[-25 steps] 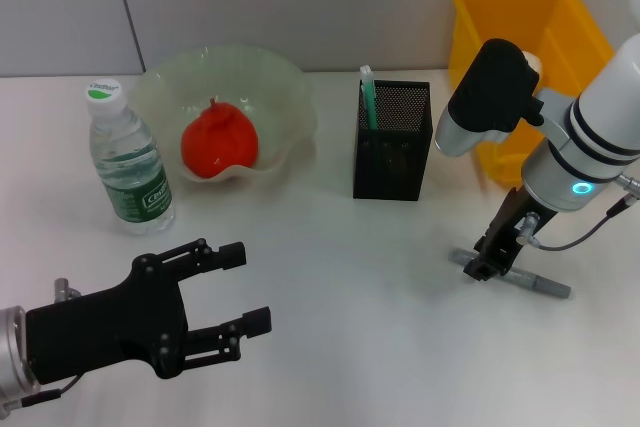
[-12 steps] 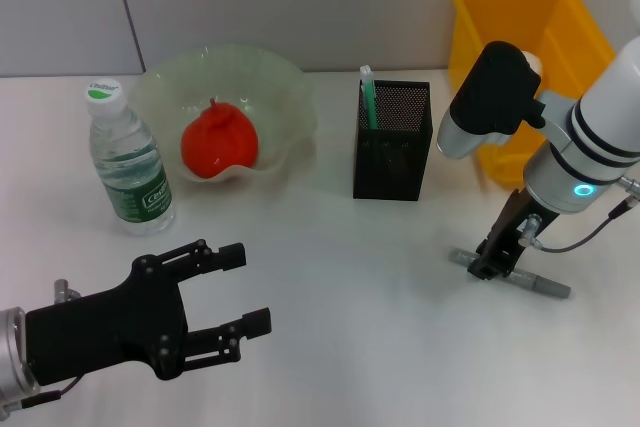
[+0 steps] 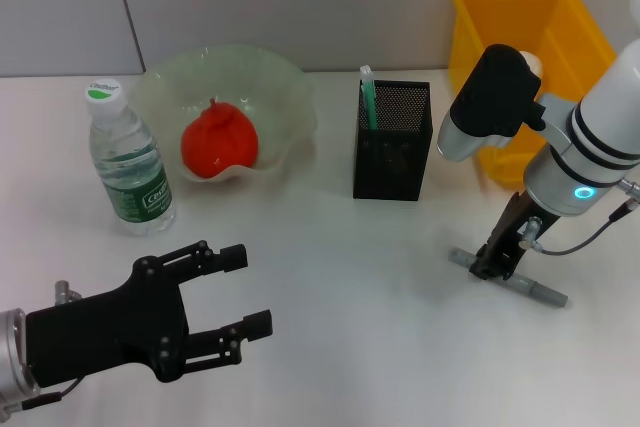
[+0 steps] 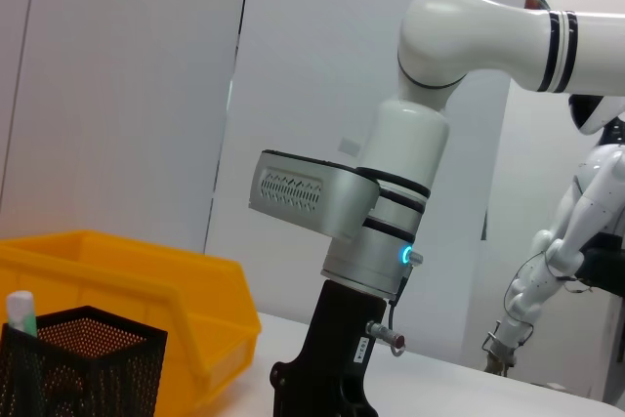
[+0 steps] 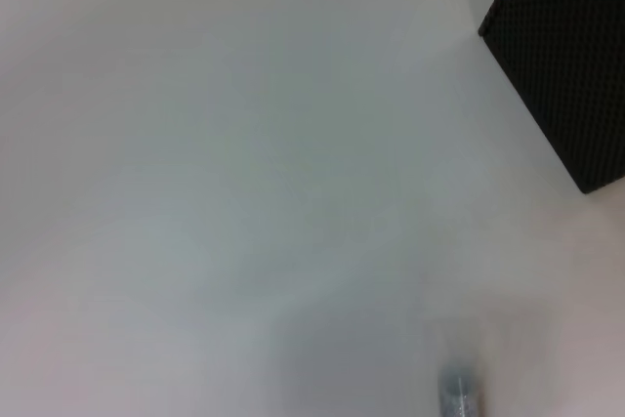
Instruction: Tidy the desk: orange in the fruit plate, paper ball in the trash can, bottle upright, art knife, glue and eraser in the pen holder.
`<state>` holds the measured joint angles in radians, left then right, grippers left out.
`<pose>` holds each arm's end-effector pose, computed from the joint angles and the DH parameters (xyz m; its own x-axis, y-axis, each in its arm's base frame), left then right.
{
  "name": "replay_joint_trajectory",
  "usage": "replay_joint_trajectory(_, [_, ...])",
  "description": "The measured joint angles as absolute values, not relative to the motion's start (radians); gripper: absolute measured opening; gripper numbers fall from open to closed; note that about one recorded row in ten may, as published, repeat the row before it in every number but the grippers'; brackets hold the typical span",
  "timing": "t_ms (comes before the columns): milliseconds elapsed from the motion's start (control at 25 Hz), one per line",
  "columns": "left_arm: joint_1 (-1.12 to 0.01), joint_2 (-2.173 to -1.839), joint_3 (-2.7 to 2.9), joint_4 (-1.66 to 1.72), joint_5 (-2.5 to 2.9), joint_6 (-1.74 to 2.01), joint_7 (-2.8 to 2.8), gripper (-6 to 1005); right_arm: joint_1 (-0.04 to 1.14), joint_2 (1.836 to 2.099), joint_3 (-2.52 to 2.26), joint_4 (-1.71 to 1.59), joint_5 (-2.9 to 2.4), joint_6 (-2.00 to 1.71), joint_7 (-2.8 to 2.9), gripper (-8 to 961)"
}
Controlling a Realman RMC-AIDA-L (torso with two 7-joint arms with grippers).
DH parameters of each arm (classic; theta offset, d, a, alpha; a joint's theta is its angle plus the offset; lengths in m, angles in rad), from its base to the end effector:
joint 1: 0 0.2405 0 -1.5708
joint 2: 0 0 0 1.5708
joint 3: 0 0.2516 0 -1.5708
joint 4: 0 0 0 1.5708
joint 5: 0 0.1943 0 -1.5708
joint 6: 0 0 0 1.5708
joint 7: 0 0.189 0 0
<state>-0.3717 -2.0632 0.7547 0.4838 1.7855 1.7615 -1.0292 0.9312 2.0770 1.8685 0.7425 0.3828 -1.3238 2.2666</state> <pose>-0.2370 0.2626 -0.0381 0.7071 0.1778 0.6844 0.3384 -0.9349 -0.1067 0.2233 0.3937 -0.0708 0.7518 -0.4935 0.4373 -0.3392 -0.8582 -0.3852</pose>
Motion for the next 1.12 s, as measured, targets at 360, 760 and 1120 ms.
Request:
replay_joint_trajectory(360, [-0.371, -2.062, 0.755, 0.487, 1.786, 1.770, -1.029, 797, 0.807, 2.071, 1.898, 1.020, 0.651, -1.371, 2.213, 146])
replay_joint_trajectory(760, [-0.368, -2.059, 0.754, 0.488, 1.786, 1.780, -1.028, 797, 0.632, 2.077, 2.108, 1.102, 1.173, -1.317, 1.892, 142])
replay_joint_trajectory(1120, [-0.367, -2.059, 0.753, 0.488, 1.788, 1.781, -1.027, 797, 0.632, 2.077, 2.174, 0.918, 1.318, -1.118, 1.758, 140])
